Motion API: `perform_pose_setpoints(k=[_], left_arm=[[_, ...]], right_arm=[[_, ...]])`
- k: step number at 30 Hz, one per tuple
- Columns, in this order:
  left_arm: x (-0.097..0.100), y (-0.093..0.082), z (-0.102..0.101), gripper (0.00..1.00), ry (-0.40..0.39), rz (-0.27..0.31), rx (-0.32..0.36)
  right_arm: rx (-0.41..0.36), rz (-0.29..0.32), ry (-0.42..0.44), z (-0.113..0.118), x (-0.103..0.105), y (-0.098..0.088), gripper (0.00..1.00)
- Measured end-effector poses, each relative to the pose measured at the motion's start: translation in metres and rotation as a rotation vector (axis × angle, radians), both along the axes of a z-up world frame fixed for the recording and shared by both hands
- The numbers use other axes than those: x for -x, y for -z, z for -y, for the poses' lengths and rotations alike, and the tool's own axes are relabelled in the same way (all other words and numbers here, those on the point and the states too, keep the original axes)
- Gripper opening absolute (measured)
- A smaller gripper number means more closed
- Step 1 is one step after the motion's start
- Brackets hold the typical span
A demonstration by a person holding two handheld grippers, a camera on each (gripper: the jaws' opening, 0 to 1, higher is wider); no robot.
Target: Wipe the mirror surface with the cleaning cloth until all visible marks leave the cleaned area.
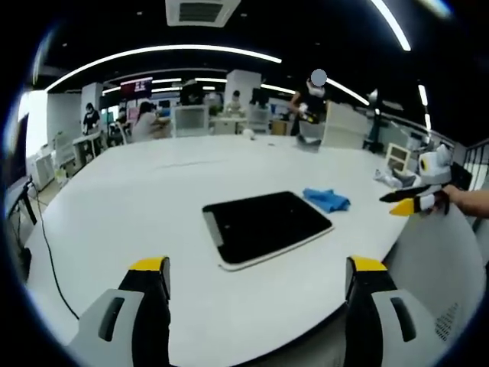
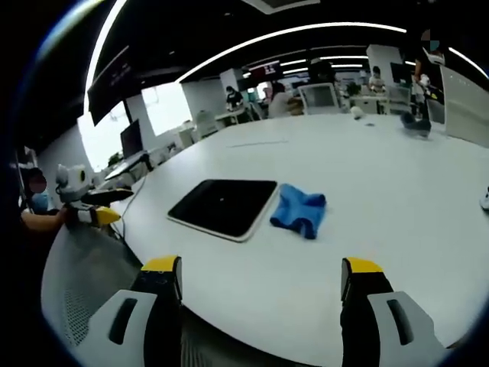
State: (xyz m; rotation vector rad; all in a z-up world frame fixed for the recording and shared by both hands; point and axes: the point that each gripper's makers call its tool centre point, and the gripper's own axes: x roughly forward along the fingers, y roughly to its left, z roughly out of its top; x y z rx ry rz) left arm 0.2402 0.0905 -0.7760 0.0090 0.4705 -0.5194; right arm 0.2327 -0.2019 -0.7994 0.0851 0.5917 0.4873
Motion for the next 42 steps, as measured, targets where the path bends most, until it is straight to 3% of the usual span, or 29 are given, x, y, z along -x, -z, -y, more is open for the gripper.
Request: perform_pose_setpoints(k=[6, 16, 42], left_arm=[[-0.0001, 0.0005, -0.0037, 0.92, -0.017, -0.005, 0.005], [-0.0005, 0.001, -0.0021, 0.9, -0.005, -0.002, -0.006], [-0.0027, 0.001, 0.0008, 0.99, 0.0, -0.002, -0.007]], right_arm=[[-0.038, 0.032, 0.047, 0.0057, -0.0043, -0.007, 0.82], [-0.007, 0.037, 0.027, 0.0048, -0.0042, -0.0054, 0.8], [-0.016, 0.042, 0.034, 0.0064, -0.0068, -0.0066, 0.83]])
